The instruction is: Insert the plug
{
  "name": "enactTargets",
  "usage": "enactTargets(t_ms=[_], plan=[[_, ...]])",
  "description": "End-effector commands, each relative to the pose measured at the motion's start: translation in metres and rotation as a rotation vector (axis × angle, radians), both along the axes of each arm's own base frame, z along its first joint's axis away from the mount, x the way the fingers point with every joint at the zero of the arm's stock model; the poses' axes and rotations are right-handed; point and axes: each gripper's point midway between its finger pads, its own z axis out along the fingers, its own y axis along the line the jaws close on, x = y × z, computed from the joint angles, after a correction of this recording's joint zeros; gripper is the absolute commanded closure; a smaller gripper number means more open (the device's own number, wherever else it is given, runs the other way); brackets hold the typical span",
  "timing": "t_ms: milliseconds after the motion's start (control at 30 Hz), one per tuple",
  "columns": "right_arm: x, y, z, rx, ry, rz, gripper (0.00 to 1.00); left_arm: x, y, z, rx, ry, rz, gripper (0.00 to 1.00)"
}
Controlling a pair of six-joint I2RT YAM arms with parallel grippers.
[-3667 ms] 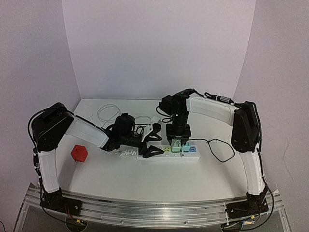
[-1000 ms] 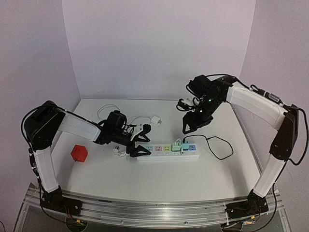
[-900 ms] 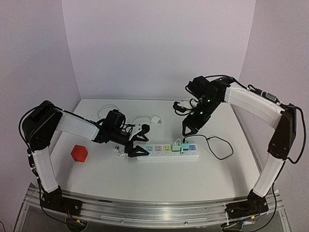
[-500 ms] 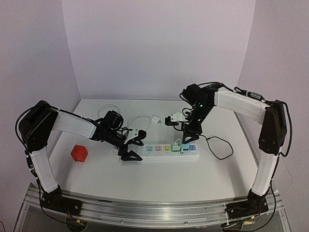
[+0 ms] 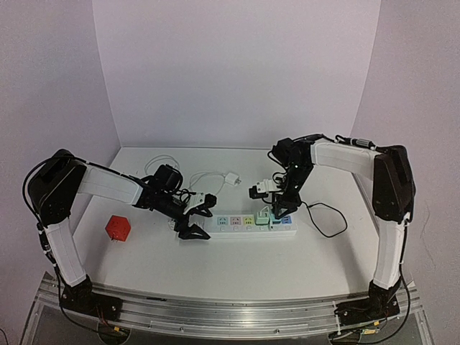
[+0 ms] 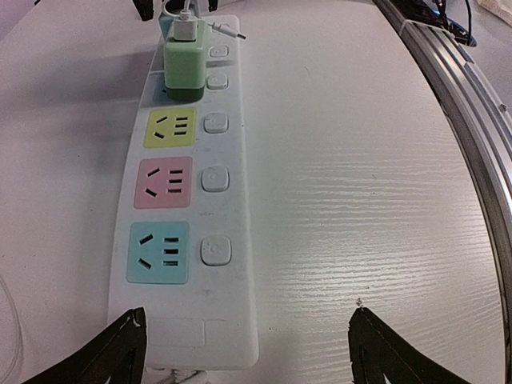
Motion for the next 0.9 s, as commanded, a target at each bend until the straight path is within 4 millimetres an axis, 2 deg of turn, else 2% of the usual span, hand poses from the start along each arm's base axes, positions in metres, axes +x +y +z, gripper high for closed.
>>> enactTargets(t_ms=[0,200,367,500,667,867], plan=[[-0.012,-0.001,-0.014,-0.006,0.043,0.028,0.58,0.005,-0.001,0.007,-0.013,-0.026,-0.003,0.13],[-0.011,-0.002,-0.021,-0.013,0.038,0.018,0.84,0.008,-0.002,0.005,-0.012,-0.021,0.002,0.13],[-0.017,-0.005,-0.033,-0.048,0.051,0.030,0.91,0.009,-0.003,0.004,-0.011,-0.017,0.006,0.13],[-0.027,-0.006,-0.051,-0.097,0.080,0.040,0.99,0.009,-0.003,0.004,-0.011,-0.016,0.006,0.13],[-0.035,-0.007,-0.070,-0.154,0.117,-0.010,1.00,0.010,-0.002,0.003,-0.005,-0.016,0.008,0.13],[-0.054,-0.025,-0.093,-0.235,0.176,-0.063,1.00,0.010,-0.002,0.003,-0.004,-0.018,0.007,0.13]])
